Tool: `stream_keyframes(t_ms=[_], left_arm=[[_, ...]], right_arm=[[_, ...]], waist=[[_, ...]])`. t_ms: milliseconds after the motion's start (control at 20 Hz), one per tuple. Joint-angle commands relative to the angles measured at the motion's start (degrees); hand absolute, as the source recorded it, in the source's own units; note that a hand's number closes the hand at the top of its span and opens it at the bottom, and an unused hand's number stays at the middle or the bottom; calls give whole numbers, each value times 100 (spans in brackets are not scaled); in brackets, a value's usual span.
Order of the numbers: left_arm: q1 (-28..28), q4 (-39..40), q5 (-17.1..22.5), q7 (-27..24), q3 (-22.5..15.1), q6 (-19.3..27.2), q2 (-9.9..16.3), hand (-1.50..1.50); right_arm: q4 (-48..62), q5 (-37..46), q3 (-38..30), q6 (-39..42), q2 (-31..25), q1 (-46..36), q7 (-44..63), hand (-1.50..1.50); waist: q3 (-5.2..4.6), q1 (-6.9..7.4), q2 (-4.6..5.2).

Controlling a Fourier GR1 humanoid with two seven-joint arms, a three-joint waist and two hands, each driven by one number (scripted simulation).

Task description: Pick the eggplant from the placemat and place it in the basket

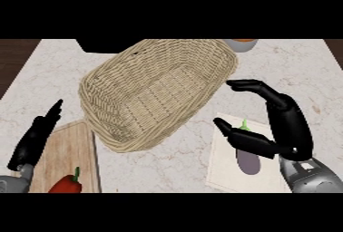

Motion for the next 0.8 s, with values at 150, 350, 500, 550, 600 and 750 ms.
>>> stream_keyframes(t_ms=[150, 350, 500, 550, 600, 750], left_arm=[[278, 207, -149, 157, -62, 156, 1, 0], [382, 240, -180, 260, 29, 314, 42, 0], [406, 219, -191, 235, 38, 407, -34, 0], [381, 161, -188, 287, 88, 420, 32, 0], [399, 150, -234, 260, -32, 418, -70, 0], [425, 98, -287, 199, -70, 436, -80, 0]], right_arm=[[164, 2855, 224, -1196, -792, -121, 580, -150], [392, 3976, 39, -1161, -1333, 132, 1597, -150], [368, 4517, 277, -479, -1558, 391, 2515, -150], [310, 4514, 515, -131, -1489, 494, 2785, -150], [275, 4605, 677, 299, -1615, 451, 2991, -150], [-123, 4596, 1372, 1377, -1660, 635, 3474, -150]], waist=[[-106, -529, -210], [-123, -863, -267], [-109, -932, -212], [-100, -850, -211], [-106, -791, -166], [-90, -652, -150]])
